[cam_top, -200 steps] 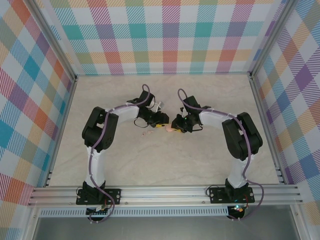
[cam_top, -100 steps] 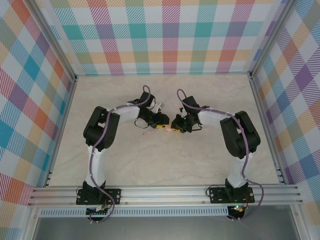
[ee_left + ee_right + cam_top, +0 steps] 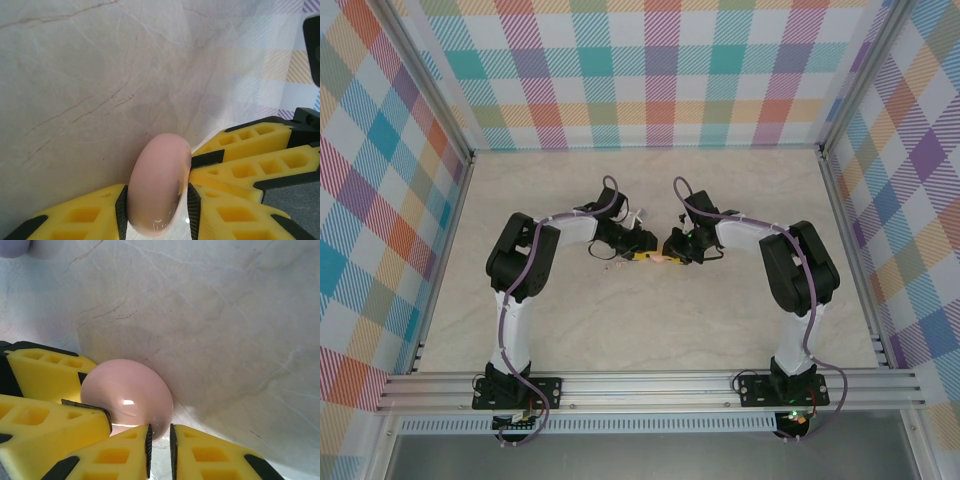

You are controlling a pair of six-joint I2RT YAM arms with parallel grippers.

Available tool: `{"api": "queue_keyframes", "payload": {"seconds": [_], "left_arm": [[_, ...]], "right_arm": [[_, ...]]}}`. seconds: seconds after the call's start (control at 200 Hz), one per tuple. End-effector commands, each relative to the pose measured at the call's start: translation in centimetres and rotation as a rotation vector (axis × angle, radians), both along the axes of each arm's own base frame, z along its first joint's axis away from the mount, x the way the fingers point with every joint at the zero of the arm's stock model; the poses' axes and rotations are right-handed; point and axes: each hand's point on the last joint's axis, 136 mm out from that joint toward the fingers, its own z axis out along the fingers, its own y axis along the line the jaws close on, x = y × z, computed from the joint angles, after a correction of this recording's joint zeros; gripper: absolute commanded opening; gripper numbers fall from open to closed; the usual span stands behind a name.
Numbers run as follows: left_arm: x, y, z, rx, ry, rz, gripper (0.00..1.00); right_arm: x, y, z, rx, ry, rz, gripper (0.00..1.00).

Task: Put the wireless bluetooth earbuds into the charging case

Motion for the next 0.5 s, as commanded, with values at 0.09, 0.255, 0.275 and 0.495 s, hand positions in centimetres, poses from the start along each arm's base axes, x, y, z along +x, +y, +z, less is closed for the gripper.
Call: {"api": "queue_keyframes", "payload": {"seconds": [0.09,0.255,0.275,0.495], "left_arm": [[0.0,-0.7,1.2,-0.061,0.0,0.003,0.31],[0.1,-0.1,1.3,-0.023,-0.022,0.015,0.2],[0.2,0.0,1.5,-0.021,-0.027,0.018,0.2],[1.0,0.9,6.2,-0.071,-0.18,0.053,0.18]], "right_arm": [[-0.4,-0.8,-1.4,-0.053,0.034,0.003,0.19],[-0.3,-1.2,-0.2,-0.057,0.002,0.0,0.19],[-0.3,-1.2,0.0,-0.054,-0.005,0.0,0.2],[0.0,-2.0,7.0,0.124,-0.18,0.033,0.29]]}}
